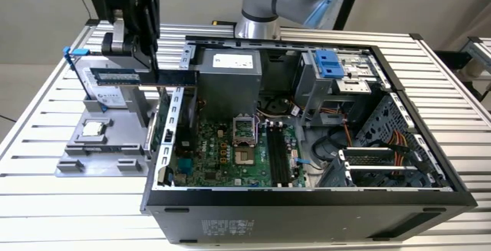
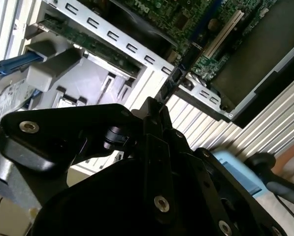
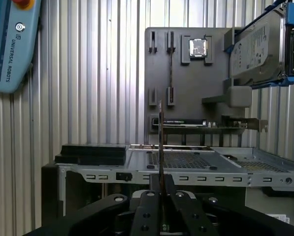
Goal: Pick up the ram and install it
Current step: 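Pick up the ram and move it above insertion slot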
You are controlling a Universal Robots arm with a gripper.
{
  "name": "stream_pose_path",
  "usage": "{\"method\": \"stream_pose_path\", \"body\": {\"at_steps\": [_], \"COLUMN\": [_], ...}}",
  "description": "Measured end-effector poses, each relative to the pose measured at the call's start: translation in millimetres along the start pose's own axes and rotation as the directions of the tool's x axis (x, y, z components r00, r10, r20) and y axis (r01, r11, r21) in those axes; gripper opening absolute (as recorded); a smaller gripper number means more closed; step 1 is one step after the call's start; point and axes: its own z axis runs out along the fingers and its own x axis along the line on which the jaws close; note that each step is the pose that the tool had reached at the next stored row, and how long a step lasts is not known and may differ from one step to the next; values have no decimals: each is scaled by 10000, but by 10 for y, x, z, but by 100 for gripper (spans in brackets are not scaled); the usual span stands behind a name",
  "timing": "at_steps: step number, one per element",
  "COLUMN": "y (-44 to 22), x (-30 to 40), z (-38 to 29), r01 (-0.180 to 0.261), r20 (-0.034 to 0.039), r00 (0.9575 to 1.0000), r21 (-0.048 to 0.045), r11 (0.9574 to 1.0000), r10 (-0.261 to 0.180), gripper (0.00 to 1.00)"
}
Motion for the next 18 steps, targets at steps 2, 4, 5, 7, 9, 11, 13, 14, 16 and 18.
{"method": "stream_pose_path", "body": {"at_steps": [2,4,5,7,9,11,13,14,16,18], "y": [-37,-75,-93,-135,-175,-213,-249,-267,-302,-337], "x": [0,0,0,0,0,0,0,0,0,0], "z": [-1,-1,-1,-2,-3,-4,-5,-5,-6,-6], "r01": [-1,0,0,0,-1,-1,-1,-1,-1,-1], "r20": [-1,0,1,0,0,-1,0,-1,0,-1], "r00": [10000,10000,10000,10000,10000,10000,10000,10000,10000,10000], "r21": [-5,-9,-11,-16,-22,-26,-28,-29,-31,-33], "r11": [10000,10000,10000,10000,10000,10000,10000,10000,10000,10000], "r10": [1,0,0,0,1,1,1,1,1,1], "gripper": [0,0,0,0,0,0,0,0,0,0]}}
